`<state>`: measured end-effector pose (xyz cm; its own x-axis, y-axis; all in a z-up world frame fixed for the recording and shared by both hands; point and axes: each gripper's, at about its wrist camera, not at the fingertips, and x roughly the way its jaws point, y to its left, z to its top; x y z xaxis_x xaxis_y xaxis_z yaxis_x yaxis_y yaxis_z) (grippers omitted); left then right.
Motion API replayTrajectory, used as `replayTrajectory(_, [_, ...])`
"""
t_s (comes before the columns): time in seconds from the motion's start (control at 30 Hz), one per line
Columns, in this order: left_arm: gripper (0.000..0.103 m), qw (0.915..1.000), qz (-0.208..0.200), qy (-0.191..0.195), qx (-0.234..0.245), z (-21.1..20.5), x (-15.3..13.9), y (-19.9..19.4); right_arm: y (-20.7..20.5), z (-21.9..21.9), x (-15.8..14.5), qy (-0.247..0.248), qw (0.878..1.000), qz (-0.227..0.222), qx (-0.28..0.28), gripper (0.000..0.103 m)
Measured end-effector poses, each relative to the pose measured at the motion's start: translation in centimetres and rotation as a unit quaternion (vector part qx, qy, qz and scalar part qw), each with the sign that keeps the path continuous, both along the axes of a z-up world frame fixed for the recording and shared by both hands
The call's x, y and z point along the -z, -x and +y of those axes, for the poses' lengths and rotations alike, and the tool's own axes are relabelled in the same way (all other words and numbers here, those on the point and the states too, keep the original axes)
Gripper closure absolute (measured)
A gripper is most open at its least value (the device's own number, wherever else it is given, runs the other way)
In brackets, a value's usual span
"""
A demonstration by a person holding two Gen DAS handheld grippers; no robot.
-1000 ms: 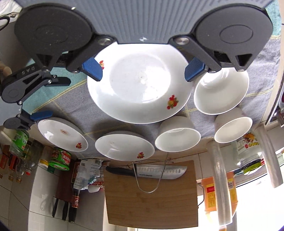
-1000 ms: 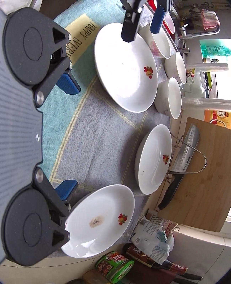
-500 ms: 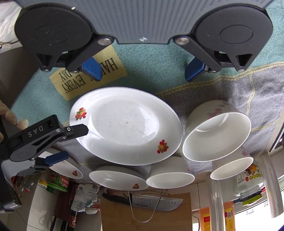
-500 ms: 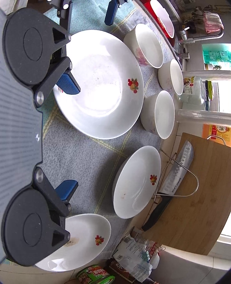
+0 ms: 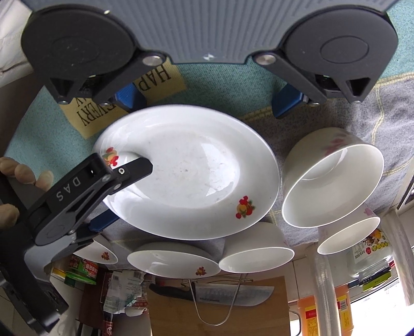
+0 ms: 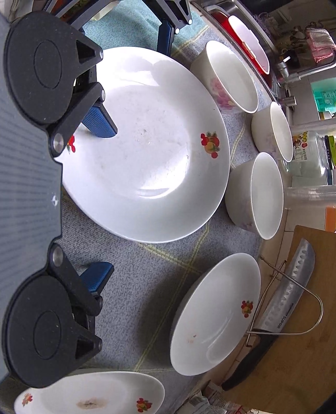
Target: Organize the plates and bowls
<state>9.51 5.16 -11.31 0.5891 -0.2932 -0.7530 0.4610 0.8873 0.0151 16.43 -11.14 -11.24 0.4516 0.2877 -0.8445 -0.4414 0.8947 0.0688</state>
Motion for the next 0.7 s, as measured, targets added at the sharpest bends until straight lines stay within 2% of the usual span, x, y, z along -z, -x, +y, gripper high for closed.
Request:
replayTrajectory(0.2, [0.0, 0.9999, 0.007, -0.004, -0.008, -0.19, -0.07, -0.16, -0.86, 0.16, -0.11, 0.007, 0.999, 0.016, -0.038, 0.0])
replayTrajectory(0.47, [0.0, 0.9996, 0.014, -0.008, -0.023, -0.43, -0.13, -0.12, -0.4, -0.47, 0.14, -0.005, 0.998, -0.009, -0.056, 0.0])
replayTrajectory(0.7, [0.0, 0.9996, 0.002, -0.005, 0.026, -0.1, -0.07, -0.52, -0.06, -0.59, 0.15, -0.008, 0.998, -0.017, -0.053, 0.0])
